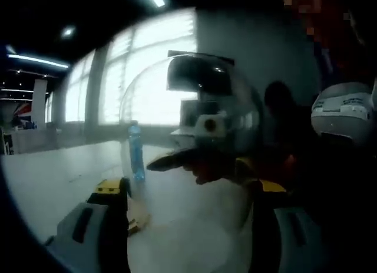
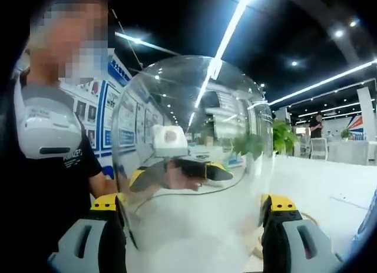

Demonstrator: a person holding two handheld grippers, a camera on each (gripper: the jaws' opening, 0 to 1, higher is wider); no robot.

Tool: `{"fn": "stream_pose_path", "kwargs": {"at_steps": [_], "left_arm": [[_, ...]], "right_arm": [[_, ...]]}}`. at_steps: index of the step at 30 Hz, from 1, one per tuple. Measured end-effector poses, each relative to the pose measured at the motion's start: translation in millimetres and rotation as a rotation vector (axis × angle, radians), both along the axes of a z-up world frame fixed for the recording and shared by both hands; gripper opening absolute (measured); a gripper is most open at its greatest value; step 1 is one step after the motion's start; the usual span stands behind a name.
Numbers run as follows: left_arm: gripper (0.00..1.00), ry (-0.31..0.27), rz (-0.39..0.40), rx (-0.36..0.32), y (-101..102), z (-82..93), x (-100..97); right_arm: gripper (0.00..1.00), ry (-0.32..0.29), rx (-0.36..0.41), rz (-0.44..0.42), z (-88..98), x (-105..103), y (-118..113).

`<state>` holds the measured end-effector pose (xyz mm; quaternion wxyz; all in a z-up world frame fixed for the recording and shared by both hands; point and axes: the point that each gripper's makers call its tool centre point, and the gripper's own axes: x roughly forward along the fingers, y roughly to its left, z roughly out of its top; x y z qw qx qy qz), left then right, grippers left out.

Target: Open the cover put in the Mizone put the cover back on

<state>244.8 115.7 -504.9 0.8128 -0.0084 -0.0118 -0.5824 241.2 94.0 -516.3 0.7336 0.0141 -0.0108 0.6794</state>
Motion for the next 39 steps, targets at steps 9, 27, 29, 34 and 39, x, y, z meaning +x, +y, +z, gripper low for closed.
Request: {"fn": "stream_pose_path", "kwargs": {"at_steps": [9, 27, 29, 34, 39], "left_arm": [[0.73, -0.013, 0.004, -0.022, -1, 0.6, 0.8], [0.73, -0.020, 0.013, -0.039, 0, 1.3, -2.1], [0.73, -0.021, 0.011, -0.043, 2, 1.8, -3.2], [0.72, -0.023, 0.007, -0.064, 7, 3.0, -5.9], [0.69, -0.023, 0.019, -0.092, 17, 5.2, -8.3]], "right_arm": [[0.90, -0.002, 0.051, 0.000, 0.9, 3, 2], [0.90, 0.003, 0.056, -0.004, 3.4, 1, -2], [0.90, 0.010, 0.044, 0.005, 1.6, -1, -6], [0.90, 0.030, 0.054, -0.028, -0.6, 0, -19], [0.90, 0.047, 0.074, -0.053, 0.1, 3, -31]]}}
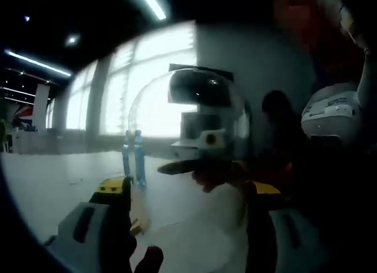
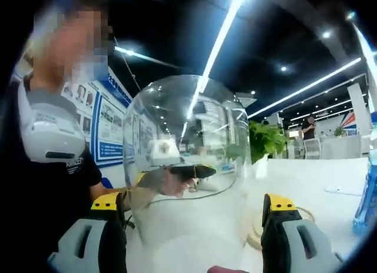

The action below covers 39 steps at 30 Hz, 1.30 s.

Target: Open the cover put in the Mizone put the cover back on

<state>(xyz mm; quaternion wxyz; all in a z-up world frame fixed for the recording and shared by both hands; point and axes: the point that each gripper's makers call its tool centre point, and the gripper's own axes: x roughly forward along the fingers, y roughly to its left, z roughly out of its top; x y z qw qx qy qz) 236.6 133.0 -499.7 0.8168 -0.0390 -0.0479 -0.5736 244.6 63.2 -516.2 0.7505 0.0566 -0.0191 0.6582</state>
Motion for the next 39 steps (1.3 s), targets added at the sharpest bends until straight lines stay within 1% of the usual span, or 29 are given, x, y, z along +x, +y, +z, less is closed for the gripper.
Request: {"fn": "stream_pose_path", "kwargs": {"at_steps": [2, 3, 4, 5, 6, 7, 8, 10, 15, 17, 21, 24, 27, 29, 32, 33, 34, 35, 37, 39], "left_arm": [[0.68, -0.002, 0.009, -0.001, 3, -0.7, -1.3], [0.67, -0.001, 0.014, -0.002, 4, -0.8, -1.5], [0.66, -0.001, 0.018, -0.001, 6, -1.4, -2.4], [0.65, -0.007, 0.024, 0.000, 7, -1.4, -3.2], [0.64, -0.010, 0.028, 0.004, 8, -1.6, -4.1], [0.63, -0.016, 0.035, 0.014, 9, -2.6, -4.8], [0.62, -0.026, 0.040, 0.028, 10, -3.9, -5.7], [0.60, -0.036, 0.049, 0.047, 12, -6.0, -7.0], [0.51, -0.039, 0.061, 0.057, 18, -6.0, -11.0], [0.47, -0.040, 0.065, 0.069, 21, -7.8, -13.3], [0.45, -0.048, 0.088, 0.082, 26, -10.0, -14.1], [0.43, -0.041, 0.110, 0.080, 31, -10.4, -12.9], [0.40, -0.041, 0.135, 0.083, 36, -11.9, -10.9], [0.40, -0.038, 0.160, 0.090, 41, -13.4, -8.2], [0.40, -0.041, 0.178, 0.099, 45, -14.4, -8.7], [0.40, -0.052, 0.198, 0.122, 47, -16.7, -7.1], [0.39, -0.077, 0.218, 0.160, 50, -20.3, -4.9], [0.38, -0.081, 0.225, 0.165, 51, -21.3, -4.1], [0.37, -0.069, 0.236, 0.166, 53, -23.6, -1.0], [0.36, -0.061, 0.252, 0.149, 57, -23.1, 3.6]], "right_arm": [[0.89, 0.004, 0.000, -0.012, -2.1, 1, -3], [0.83, 0.002, -0.001, -0.021, -3.2, 2, -4], [0.73, 0.011, -0.011, 0.062, -7.4, -14, -3], [0.69, -0.012, 0.002, 0.036, -5.2, -7, -6], [0.68, -0.049, 0.004, -0.019, -4.2, 4, -8], [0.67, -0.063, 0.005, -0.008, -4.1, -2, -9], [0.66, -0.064, -0.003, -0.011, -5.6, -1, -11], [0.64, -0.059, -0.010, -0.018, -6.9, -1, -14], [0.58, -0.062, -0.017, -0.048, -7.0, -4, -22], [0.54, -0.059, -0.017, -0.056, -6.9, -7, -26], [0.44, -0.033, -0.016, -0.074, -8.5, -12, -34], [0.38, -0.042, -0.003, -0.115, -7.1, -13, -42], [0.30, -0.016, 0.036, -0.137, -3.0, -15, -49], [0.29, -0.016, 0.043, -0.155, -2.9, -16, -52], [0.29, -0.017, 0.031, -0.212, -7.0, -14, -58], [0.28, -0.025, 0.027, -0.239, -7.8, -11, -61], [0.28, -0.023, 0.026, -0.251, -8.8, -10, -63], [0.27, -0.016, 0.024, -0.262, -9.6, -9, -64], [0.27, -0.017, 0.023, -0.304, -10.3, -4, -68], [0.26, -0.010, 0.008, -0.348, -12.7, 1, -71]]}}
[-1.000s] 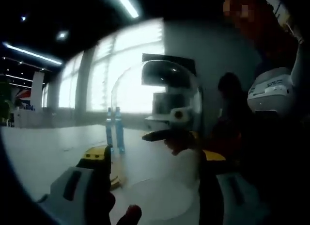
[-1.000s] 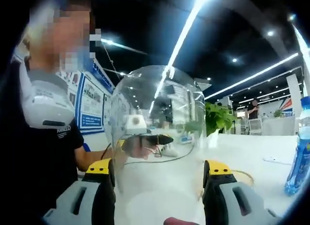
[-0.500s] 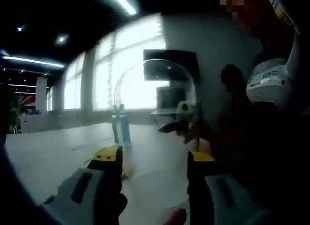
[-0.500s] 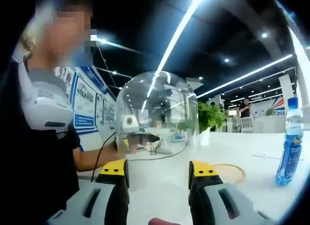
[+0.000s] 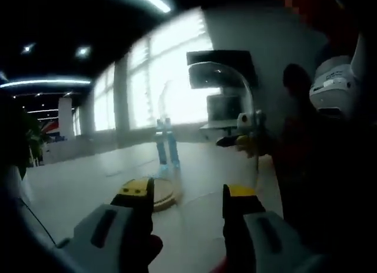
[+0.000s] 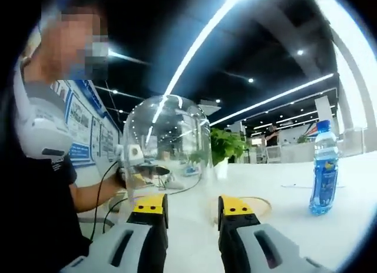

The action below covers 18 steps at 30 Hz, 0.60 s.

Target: Open the cover put in the Mizone put the cover back on

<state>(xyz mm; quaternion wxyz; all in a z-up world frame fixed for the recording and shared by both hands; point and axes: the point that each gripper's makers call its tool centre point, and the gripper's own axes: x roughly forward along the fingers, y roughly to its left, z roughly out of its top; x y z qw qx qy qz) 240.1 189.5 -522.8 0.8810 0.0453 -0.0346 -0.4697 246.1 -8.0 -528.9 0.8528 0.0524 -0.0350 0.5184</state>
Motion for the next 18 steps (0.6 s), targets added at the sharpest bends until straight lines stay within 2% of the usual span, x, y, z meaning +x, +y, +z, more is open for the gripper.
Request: {"fn": "stream_pose_path", "kwargs": {"at_steps": [4, 11, 15, 18], "left_arm": [[0.33, 0.003, 0.016, -0.032, 5, 2.2, 5.7], [0.30, 0.029, 0.100, -0.122, 17, -0.4, 27.8], [0.28, 0.049, 0.121, -0.141, 20, -11.2, 34.5], [0.26, 0.067, 0.180, -0.162, 27, -23.8, 44.7]], "right_arm": [[0.24, -0.003, -0.042, -0.059, -7.6, 7, -3], [0.21, 0.036, -0.020, -0.158, -17.0, 21, -13], [0.16, 0.078, 0.036, -0.194, -20.9, 31, -20], [0.16, 0.112, 0.087, -0.235, -24.5, 40, -27]]}}
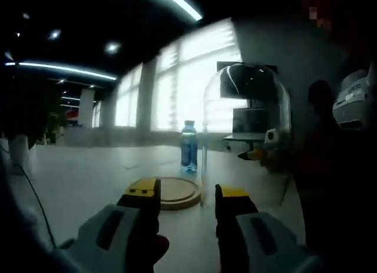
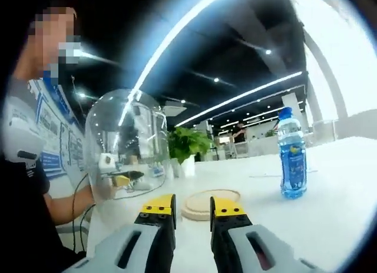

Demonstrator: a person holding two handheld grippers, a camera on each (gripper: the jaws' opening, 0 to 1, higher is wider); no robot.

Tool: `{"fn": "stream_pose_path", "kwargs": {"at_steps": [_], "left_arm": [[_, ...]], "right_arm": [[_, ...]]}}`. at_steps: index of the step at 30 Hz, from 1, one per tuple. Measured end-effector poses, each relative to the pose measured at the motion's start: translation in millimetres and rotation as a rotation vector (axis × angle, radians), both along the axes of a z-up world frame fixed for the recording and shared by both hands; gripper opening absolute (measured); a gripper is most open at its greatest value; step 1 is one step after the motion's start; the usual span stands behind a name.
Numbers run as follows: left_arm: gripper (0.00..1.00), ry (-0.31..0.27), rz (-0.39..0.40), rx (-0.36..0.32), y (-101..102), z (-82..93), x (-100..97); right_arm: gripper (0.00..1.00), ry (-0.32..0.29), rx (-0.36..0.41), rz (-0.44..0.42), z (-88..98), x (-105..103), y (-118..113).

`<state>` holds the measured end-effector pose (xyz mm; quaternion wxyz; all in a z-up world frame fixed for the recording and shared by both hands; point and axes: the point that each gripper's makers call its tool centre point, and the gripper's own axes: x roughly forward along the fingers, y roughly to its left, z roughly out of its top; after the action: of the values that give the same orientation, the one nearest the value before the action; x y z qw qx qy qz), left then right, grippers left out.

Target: Open the cover put in the Mizone put the cover back on

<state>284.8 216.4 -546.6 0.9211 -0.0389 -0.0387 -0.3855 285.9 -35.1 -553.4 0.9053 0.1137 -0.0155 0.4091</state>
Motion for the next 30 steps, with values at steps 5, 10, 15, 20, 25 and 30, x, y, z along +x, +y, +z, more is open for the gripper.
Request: {"fn": "stream_pose_path", "kwargs": {"at_steps": [5, 10, 15, 20, 25, 30], "left_arm": [[0.23, 0.020, 0.033, 0.034, 3, -14.8, 5.3], [0.23, 0.022, 0.023, 0.039, -3, -17.0, 3.4], [0.24, 0.027, 0.022, 0.048, -6, -19.8, 2.7], [0.23, 0.077, 0.050, 0.030, -6, -30.2, 6.1], [0.22, 0.109, 0.083, 0.005, -1, -32.5, 10.2], [0.21, 0.122, 0.115, -0.006, 5, -34.9, 16.7]], "right_arm": [[0.16, 0.022, -0.012, -0.075, -9.9, 14, -11], [0.16, -0.024, -0.235, -0.219, -33.8, 29, -17], [0.16, -0.037, -0.271, -0.232, -37.0, 29, -13], [0.16, -0.018, -0.260, -0.291, -37.6, 32, -24], [0.16, -0.006, -0.253, -0.345, -37.9, 35, -36], [0.17, -0.016, -0.249, -0.371, -36.5, 35, -43]]}}
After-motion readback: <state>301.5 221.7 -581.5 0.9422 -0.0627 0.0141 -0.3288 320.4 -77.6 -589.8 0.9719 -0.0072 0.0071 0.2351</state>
